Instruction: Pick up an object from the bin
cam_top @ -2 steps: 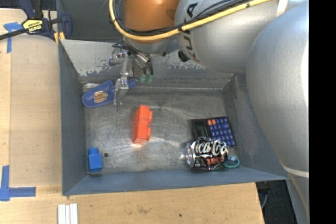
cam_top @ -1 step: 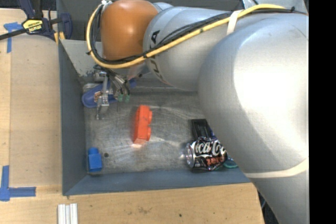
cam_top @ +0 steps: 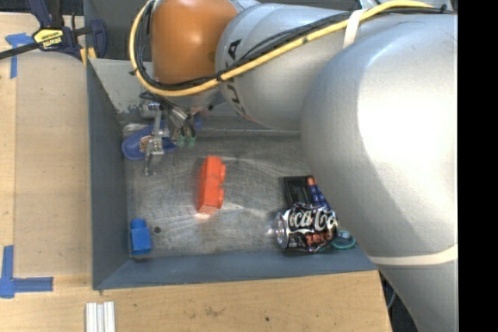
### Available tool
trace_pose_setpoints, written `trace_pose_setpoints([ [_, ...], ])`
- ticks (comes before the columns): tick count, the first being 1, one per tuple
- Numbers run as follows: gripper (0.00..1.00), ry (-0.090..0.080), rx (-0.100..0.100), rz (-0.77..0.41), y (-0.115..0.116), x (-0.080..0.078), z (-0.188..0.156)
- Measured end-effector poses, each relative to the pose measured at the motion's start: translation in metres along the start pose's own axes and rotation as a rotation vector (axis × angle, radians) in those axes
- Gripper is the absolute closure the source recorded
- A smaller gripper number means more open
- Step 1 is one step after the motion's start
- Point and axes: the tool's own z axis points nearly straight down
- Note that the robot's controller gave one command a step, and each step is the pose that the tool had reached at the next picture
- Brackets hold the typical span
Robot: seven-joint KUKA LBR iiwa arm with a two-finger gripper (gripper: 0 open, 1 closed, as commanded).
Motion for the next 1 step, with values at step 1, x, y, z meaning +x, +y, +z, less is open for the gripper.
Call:
trace_pose_setpoints([
  [1, 0.00, -0.002, -0.001, 0.009, -0.0057, -0.0011, -0.0138],
])
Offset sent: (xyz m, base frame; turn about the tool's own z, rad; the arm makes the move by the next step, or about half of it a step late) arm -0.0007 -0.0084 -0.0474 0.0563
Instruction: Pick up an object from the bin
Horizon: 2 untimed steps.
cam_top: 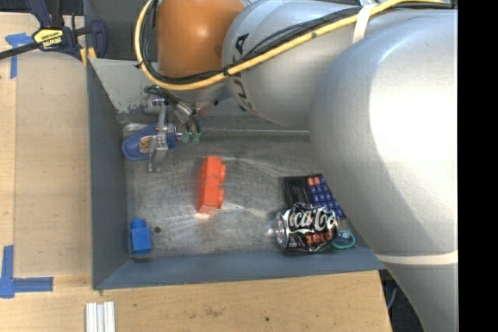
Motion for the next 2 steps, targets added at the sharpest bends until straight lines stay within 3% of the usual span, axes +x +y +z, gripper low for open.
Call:
trace_pose_setpoints([
  [1, 0.00, -0.001, -0.002, 0.047, -0.002, 0.000, 0.060],
  [2, 1.00, -0.006, -0.004, 0.081, -0.015, -0.001, 0.057],
])
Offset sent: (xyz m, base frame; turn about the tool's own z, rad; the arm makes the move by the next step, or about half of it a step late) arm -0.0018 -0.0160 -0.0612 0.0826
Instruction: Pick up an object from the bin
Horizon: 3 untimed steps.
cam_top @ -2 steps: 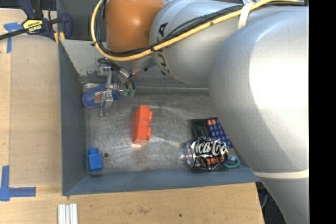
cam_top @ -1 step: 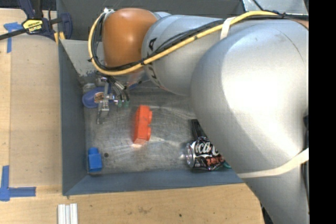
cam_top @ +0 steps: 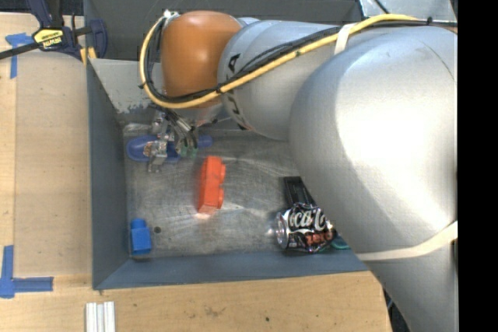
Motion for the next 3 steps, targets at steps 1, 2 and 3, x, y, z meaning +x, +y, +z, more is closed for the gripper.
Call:
trace_pose_setpoints([
  [1, 1.00, 0.000, 0.000, 0.001, 0.000, 0.000, 0.000],
  [2, 1.00, 0.005, 0.003, 0.000, 0.000, -0.002, -0.102],
  [3, 1.00, 0.006, 0.005, 0.001, 0.000, -0.001, -0.003],
])
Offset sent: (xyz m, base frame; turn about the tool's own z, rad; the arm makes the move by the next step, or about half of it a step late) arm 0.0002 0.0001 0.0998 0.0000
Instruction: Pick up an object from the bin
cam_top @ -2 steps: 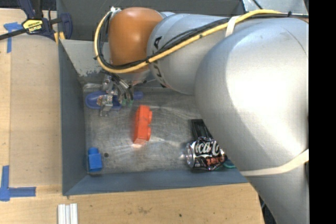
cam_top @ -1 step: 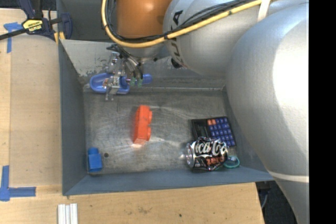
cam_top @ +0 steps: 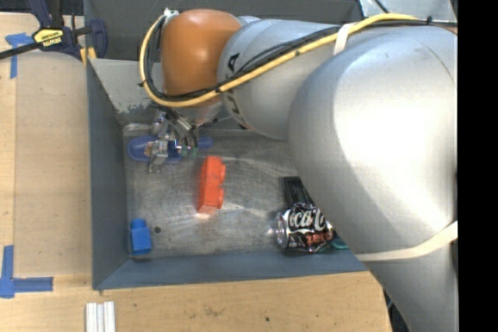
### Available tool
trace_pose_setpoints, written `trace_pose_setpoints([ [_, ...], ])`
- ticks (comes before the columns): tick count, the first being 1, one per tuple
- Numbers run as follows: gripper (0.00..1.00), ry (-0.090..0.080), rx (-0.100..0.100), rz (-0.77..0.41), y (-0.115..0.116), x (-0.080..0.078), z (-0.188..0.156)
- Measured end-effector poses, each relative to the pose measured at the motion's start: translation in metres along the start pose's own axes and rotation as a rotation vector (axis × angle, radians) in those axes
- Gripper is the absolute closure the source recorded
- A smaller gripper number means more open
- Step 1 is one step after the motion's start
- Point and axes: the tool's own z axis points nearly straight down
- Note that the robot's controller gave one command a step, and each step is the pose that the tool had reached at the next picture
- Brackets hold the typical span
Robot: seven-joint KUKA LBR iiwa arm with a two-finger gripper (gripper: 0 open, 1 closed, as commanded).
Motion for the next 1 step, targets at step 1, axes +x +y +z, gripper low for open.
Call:
trace_pose_setpoints([
  [1, 1.00, -0.005, -0.003, 0.001, 0.0001, -0.0021, -0.1097],
])
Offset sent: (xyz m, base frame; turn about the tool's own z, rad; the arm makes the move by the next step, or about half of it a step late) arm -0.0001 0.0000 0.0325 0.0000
